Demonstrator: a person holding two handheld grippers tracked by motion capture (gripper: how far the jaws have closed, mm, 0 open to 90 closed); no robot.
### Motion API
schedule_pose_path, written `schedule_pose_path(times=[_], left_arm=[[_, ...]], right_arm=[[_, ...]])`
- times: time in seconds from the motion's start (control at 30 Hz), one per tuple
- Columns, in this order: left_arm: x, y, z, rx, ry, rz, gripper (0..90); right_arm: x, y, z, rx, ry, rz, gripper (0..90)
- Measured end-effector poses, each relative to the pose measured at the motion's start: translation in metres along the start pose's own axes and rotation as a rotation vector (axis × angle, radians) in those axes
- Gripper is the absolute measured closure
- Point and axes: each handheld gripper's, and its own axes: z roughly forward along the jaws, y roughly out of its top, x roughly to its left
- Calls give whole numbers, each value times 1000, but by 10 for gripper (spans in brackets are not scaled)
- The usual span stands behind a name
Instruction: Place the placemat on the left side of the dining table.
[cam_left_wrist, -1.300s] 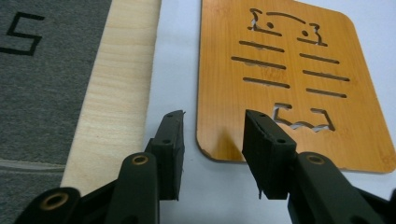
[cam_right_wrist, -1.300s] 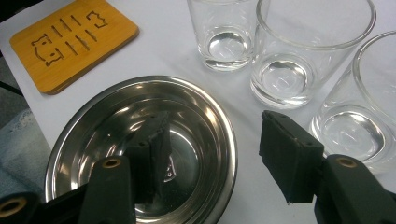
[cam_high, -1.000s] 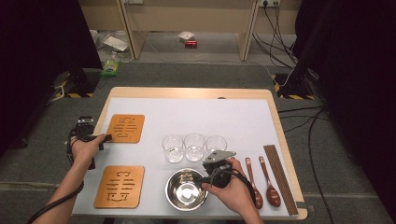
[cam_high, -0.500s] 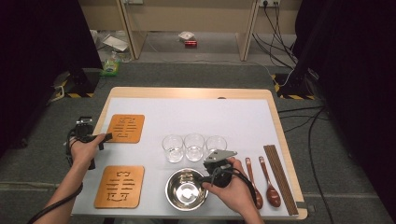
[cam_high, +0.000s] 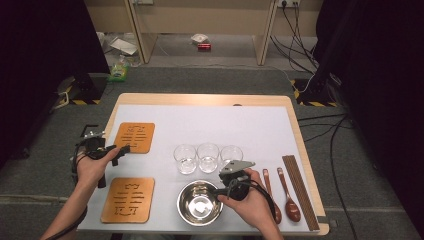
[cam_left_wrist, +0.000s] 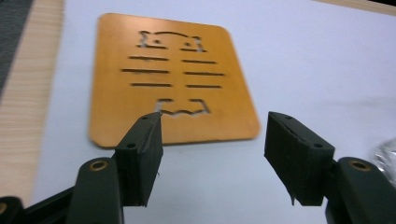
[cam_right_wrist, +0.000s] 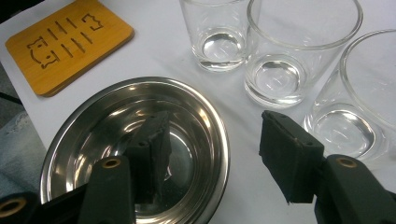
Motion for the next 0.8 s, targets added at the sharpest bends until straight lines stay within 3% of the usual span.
schedule_pose_path(times=[0.13,0.33,0.6,0.73,0.8], left_arm=[[-12,-7,-4,-2,-21,36,357],[-26,-18,-13,9,-55,60,356],[-50,-31,-22,35,-121,108,345],[-64,-39,-23,53,-175,122,349],[-71,-41,-24,57,-183,149,353]], right_arm=[[0,0,-1,-2,-2,3,438],[-1,0,-2,-3,-4,6,438],[-3,-1,-4,-5,-14,3,438],[-3,-1,-4,-3,-15,8,438],[-2,-1,-4,-5,-12,4,438]])
